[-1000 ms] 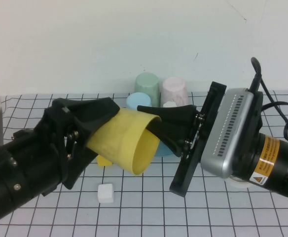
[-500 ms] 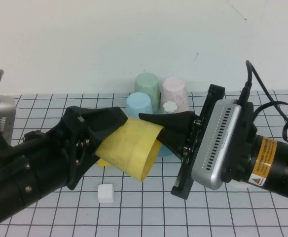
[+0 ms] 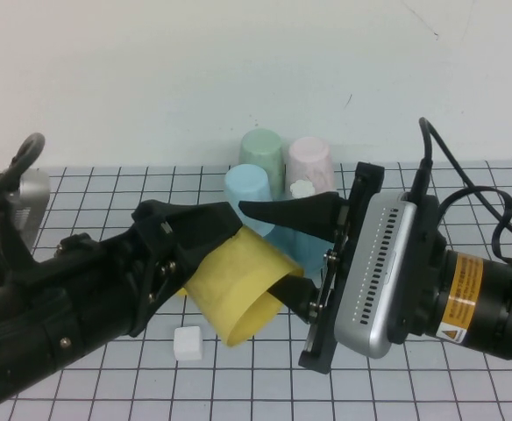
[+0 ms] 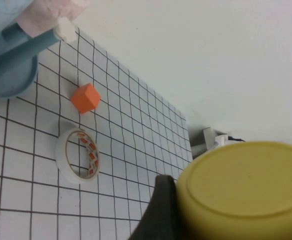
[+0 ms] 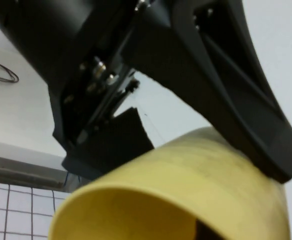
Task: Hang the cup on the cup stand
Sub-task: Adjust the cup with two arms
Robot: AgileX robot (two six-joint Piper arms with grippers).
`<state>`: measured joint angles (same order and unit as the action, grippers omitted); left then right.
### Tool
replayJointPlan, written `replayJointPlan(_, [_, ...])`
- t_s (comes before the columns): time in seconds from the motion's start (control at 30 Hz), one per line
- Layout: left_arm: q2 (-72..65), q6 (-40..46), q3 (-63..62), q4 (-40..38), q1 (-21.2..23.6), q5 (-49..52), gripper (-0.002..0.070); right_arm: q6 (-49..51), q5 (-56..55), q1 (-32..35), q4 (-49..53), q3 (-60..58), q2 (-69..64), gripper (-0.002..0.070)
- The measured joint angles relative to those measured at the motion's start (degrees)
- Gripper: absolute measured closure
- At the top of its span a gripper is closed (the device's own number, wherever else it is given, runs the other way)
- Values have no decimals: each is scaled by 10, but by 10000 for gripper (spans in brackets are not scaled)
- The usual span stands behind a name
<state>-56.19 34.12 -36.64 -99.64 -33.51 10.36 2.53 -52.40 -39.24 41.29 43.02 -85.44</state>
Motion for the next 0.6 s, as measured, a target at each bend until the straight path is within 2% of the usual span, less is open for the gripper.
replayJointPlan(0.17, [0, 30, -2, 0, -1, -10, 81, 4, 15, 0, -3, 0, 0, 265])
replayJointPlan(0.33, [0, 76, -23, 2, -1, -16, 114, 6, 21, 0, -10, 0, 0, 260])
replayJointPlan(0.6, [0, 121, -46, 3, -3, -17, 120, 8, 25, 0, -28, 0, 0, 259])
